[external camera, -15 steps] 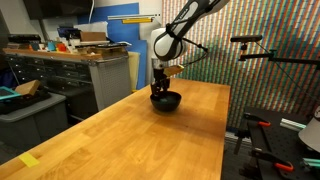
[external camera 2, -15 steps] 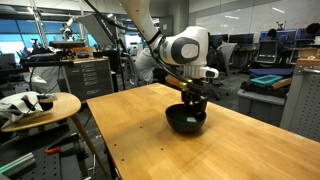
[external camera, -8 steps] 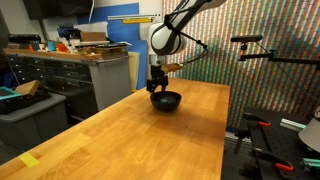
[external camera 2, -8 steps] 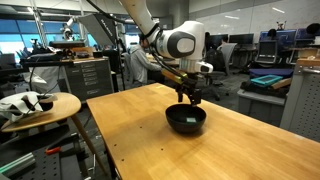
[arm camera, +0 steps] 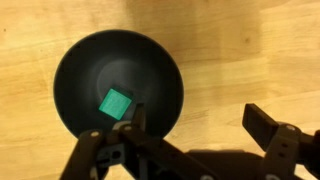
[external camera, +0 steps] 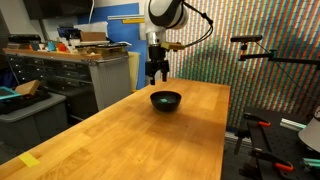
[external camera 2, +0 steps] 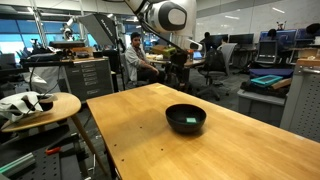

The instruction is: Pick up the green block and place it in the black bowl.

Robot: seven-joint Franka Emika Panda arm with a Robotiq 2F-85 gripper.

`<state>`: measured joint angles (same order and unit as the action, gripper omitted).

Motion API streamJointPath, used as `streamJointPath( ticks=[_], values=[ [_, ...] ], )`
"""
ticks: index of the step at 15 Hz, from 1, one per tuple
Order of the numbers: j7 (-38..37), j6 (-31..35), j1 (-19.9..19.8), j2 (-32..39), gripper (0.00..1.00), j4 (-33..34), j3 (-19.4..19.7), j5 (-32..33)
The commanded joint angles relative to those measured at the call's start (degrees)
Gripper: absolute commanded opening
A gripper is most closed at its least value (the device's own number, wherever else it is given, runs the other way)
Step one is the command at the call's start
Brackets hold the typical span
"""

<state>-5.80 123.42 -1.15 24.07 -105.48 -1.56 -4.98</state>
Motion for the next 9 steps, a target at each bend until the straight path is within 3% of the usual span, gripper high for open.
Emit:
streamJointPath(
  ticks=[1,5,6,9],
  values=[
    [-1.4,-7.7,1.0,-7.0,1.0,-2.3,-0.1,-1.8],
    [-0.8,-15.6,2.4,-12.8,1.0,-2.7,-1.0,-2.4],
    [-1.0,-12.6,2.3,-8.5,1.0,-0.5,-0.1,-1.0],
    [-1.0,-14.9,2.9,-11.5,1.0,-1.4,-0.7,-1.1]
  ],
)
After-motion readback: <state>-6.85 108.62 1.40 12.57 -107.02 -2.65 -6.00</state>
